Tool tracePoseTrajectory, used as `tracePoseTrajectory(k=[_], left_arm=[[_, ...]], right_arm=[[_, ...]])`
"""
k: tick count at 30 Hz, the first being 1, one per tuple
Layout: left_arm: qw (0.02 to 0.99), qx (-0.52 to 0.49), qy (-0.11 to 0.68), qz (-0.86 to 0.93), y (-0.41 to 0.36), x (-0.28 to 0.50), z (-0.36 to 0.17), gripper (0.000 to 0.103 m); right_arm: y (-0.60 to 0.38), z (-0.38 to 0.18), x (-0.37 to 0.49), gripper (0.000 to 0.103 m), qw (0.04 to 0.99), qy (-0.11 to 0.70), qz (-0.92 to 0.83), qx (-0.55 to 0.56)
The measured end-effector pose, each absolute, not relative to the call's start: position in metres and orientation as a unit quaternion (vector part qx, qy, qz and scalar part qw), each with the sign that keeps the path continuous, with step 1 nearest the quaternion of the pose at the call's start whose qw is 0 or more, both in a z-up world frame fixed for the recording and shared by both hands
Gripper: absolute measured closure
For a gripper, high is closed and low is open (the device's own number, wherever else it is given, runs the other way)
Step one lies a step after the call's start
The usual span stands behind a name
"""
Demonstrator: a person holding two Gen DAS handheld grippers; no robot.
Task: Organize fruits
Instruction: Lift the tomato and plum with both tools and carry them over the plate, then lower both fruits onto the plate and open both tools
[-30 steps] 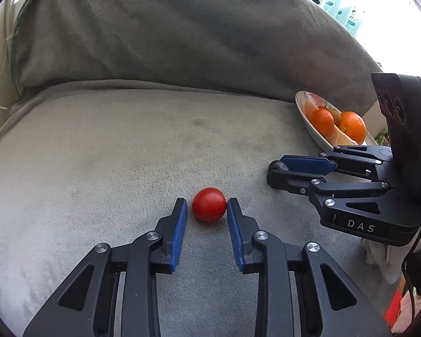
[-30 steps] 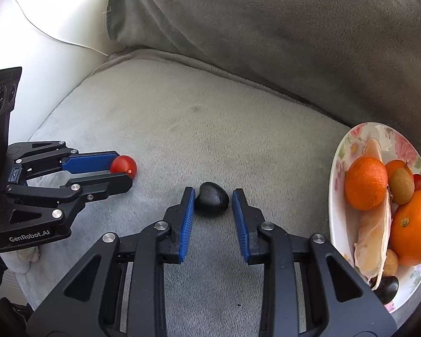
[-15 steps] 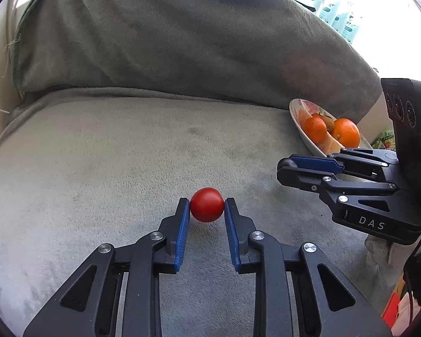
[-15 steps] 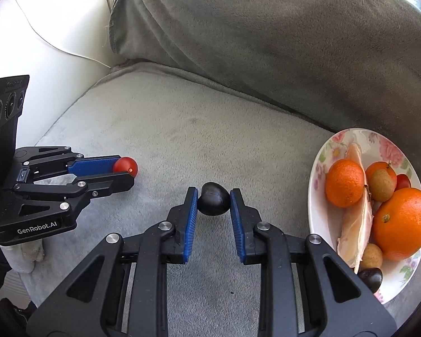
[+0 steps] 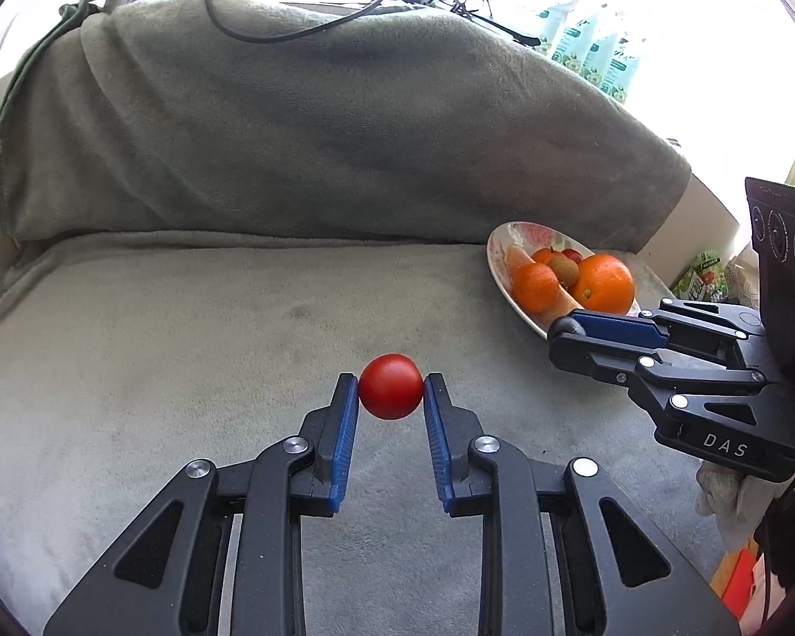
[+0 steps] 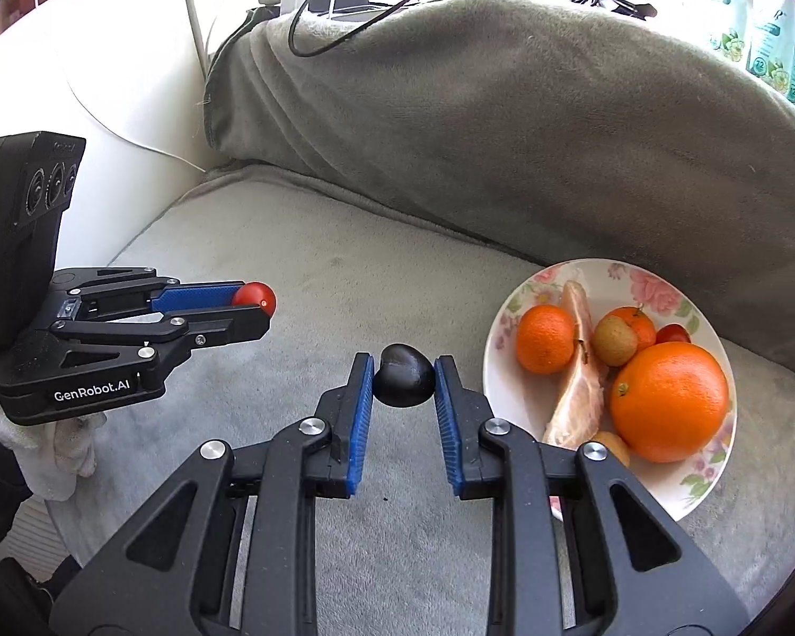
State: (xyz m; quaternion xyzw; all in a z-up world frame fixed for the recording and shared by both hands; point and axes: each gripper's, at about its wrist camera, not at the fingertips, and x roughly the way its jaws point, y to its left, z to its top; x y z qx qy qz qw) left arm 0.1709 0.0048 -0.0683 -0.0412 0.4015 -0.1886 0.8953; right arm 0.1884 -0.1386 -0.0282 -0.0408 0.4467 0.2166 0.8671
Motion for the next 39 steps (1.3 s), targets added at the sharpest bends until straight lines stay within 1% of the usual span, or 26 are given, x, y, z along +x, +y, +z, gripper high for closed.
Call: tracePoseTrajectory(k=[10, 17, 30, 39], left_arm=[[0.897, -0.034, 0.383, -0.218, -0.030, 0.184, -0.049, 0.079], [0.895, -0.026, 0.373, -0.243, -0.060, 0.195, -0.038, 0.079], [0.885, -0.013, 0.373, -0.278, -0.107, 0.208, -0.036, 0.079], [0.881, -0.002, 0.372, -0.293, -0.130, 0.217, -0.036, 0.079]], right_arm=[[-0.184, -0.011, 0.178, 0.079, 0.883, 0.431, 0.185, -0.027], [-0.218, -0.004, 0.189, 0.079, 0.893, 0.423, 0.153, -0.013], [-0.267, -0.012, 0.227, 0.079, 0.897, 0.425, 0.122, 0.022], [-0.274, -0.020, 0.244, 0.079, 0.894, 0.431, 0.122, 0.024]])
